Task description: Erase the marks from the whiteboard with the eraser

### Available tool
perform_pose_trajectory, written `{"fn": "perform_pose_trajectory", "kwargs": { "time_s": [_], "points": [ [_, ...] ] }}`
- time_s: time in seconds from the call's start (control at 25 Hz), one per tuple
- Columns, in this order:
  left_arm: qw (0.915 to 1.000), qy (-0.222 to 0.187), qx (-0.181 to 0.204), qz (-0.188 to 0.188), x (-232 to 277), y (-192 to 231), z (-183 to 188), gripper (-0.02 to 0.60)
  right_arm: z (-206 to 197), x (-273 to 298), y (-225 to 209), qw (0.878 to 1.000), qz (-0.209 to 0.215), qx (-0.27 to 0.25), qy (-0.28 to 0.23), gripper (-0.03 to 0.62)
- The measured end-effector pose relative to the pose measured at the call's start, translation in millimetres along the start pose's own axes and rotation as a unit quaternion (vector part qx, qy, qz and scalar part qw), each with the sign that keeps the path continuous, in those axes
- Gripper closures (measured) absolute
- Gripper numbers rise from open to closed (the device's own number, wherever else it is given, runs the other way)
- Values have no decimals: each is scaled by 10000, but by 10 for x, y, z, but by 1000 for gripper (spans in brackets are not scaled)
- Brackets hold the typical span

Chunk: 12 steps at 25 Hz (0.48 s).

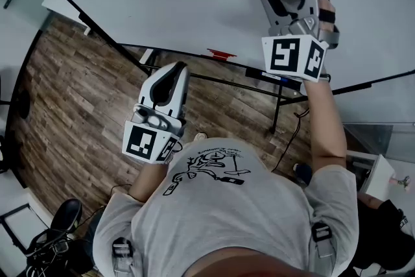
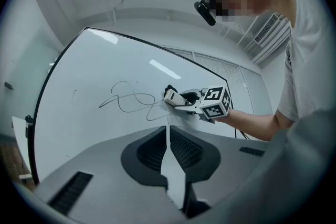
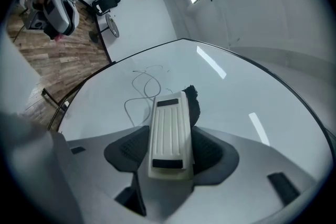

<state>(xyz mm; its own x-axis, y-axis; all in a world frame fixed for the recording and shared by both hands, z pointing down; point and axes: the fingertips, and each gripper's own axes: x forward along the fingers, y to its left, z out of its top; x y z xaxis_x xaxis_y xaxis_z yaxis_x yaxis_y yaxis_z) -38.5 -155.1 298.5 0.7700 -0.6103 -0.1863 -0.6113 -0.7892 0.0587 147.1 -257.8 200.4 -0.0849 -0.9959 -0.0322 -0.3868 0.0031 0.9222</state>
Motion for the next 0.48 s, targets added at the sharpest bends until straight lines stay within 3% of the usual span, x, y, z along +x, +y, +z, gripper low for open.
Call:
{"fn": "perform_pose_trajectory", "kwargs": {
  "time_s": [0.48],
  "points": [
    [10000,-15,15,94,-108,-31,35,545,-67,54,599,9987,383,-332,84,335]
  ]
}}
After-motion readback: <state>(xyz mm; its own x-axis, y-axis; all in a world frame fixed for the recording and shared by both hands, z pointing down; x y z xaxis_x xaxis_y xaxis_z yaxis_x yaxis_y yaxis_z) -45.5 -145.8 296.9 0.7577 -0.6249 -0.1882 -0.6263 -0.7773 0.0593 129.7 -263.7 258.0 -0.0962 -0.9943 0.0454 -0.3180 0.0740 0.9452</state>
